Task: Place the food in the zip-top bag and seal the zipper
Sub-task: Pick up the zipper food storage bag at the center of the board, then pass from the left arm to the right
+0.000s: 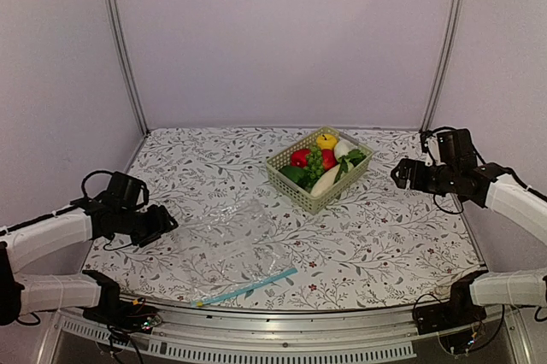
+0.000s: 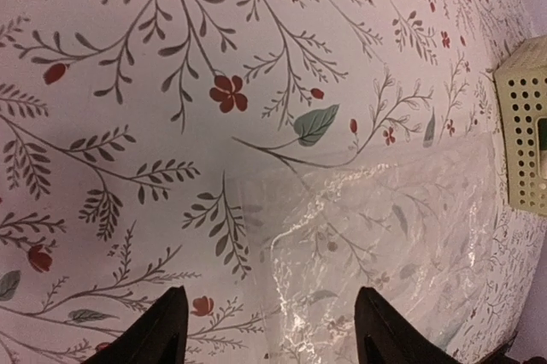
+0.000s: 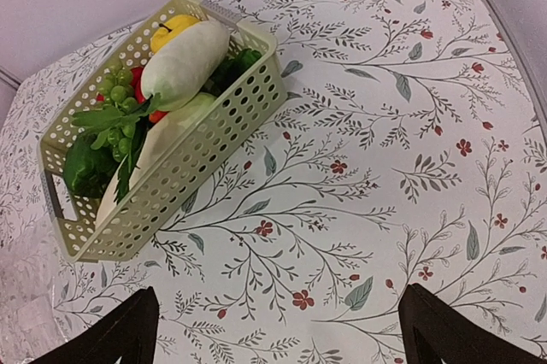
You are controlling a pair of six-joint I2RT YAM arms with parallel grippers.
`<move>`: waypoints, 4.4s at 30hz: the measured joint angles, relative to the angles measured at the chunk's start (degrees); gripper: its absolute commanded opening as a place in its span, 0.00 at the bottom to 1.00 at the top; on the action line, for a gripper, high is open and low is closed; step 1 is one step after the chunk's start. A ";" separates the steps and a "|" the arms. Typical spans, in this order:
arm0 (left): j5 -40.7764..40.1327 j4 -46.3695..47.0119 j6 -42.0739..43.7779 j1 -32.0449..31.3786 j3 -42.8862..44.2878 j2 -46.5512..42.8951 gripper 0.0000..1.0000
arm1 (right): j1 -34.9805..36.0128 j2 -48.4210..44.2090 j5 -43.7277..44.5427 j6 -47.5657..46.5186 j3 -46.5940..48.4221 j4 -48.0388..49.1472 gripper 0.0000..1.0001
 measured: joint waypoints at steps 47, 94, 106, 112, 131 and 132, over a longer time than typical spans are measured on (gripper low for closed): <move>10.88 14.47 -4.17 -0.22 -4.59 9.01 0.00 | 3.58 3.34 0.35 0.57 0.37 1.33 0.99; 34.97 40.48 -0.76 -8.85 10.23 4.09 0.00 | 25.11 14.69 -22.71 10.67 2.64 28.17 0.87; 31.01 33.03 0.26 -8.57 12.24 9.77 0.00 | 25.11 8.50 -22.60 10.69 0.74 29.77 0.92; 31.26 32.96 0.26 -8.57 12.24 9.81 0.00 | 25.11 10.32 -22.75 10.73 -0.66 29.99 0.85; 32.85 34.14 0.26 -8.41 12.24 8.92 0.00 | 25.68 25.62 -24.41 10.49 0.09 33.79 0.49; 32.89 34.29 0.24 -8.39 12.24 8.92 0.00 | 25.68 25.99 -24.52 10.67 0.13 34.32 0.45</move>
